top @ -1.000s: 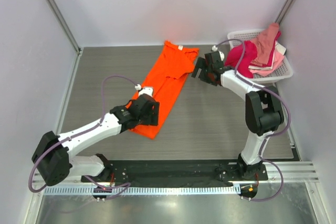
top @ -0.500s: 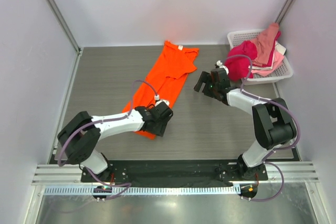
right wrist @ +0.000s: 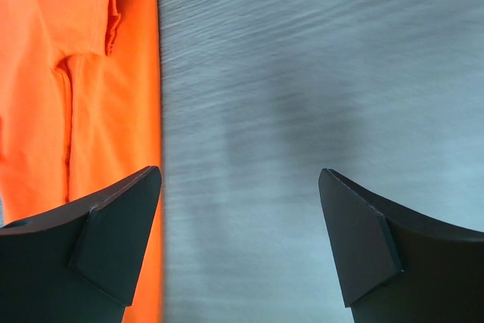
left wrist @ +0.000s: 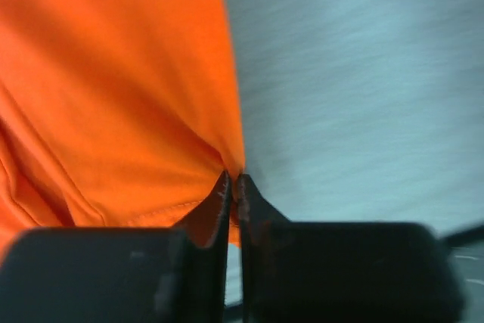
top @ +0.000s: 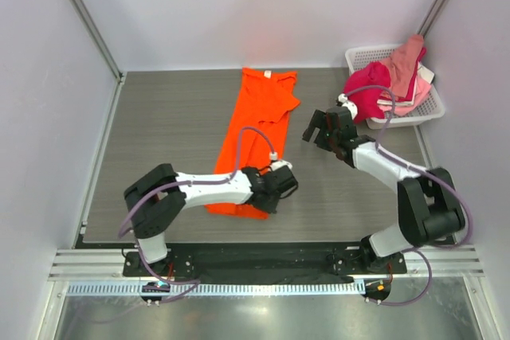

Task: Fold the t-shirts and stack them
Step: Fold the tshirt

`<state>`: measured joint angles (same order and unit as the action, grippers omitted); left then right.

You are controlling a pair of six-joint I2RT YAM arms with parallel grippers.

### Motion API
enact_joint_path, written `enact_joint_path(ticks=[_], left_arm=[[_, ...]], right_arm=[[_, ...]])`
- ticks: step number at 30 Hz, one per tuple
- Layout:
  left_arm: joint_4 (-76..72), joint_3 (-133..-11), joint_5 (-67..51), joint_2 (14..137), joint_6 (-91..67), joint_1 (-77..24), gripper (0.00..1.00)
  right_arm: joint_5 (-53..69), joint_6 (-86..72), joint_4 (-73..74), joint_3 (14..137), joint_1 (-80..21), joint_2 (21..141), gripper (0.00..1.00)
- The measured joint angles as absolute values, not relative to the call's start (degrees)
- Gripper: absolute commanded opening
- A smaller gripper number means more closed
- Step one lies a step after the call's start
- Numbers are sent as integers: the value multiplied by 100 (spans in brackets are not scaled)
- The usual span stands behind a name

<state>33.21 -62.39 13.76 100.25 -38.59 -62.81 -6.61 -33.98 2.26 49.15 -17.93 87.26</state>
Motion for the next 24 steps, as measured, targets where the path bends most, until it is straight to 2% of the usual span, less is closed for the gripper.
enact_joint_path(ticks=[2, 3, 6, 10, 15, 19, 22, 24], left_arm=[[3166, -6709, 1256, 10363, -3957, -6613, 39], [3118, -6871, 1208, 10466, -3992, -6733, 57], [2945, -7253, 1096, 10665, -4176, -7039, 77], [2770, -6893, 1092, 10182, -4366, -7170, 84], [2724, -5601, 1087, 8200, -4615, -6851, 91], [2646, -4860, 978, 6729, -4748, -6007, 89], [2648, -4289, 838, 6058, -4764, -5089, 85], [2670, -3870, 648, 5756, -4762, -4418, 82]], right_arm=[[-928, -3406, 530, 4803, -1780, 8289, 93], [-1055, -3413, 672, 4716, -1767, 8025, 93], [-1358, -3457, 1100, 4324, -1710, 7100, 96], [-1496, -3588, 1747, 3868, -1671, 6178, 92], [-1026, -3876, 2270, 3236, -1675, 5347, 82], [-399, -4219, 2327, 2873, -2003, 5258, 81], [-209, -4554, 2298, 2762, -2764, 5450, 81], [-152, -4831, 2158, 2751, -3361, 5690, 77]])
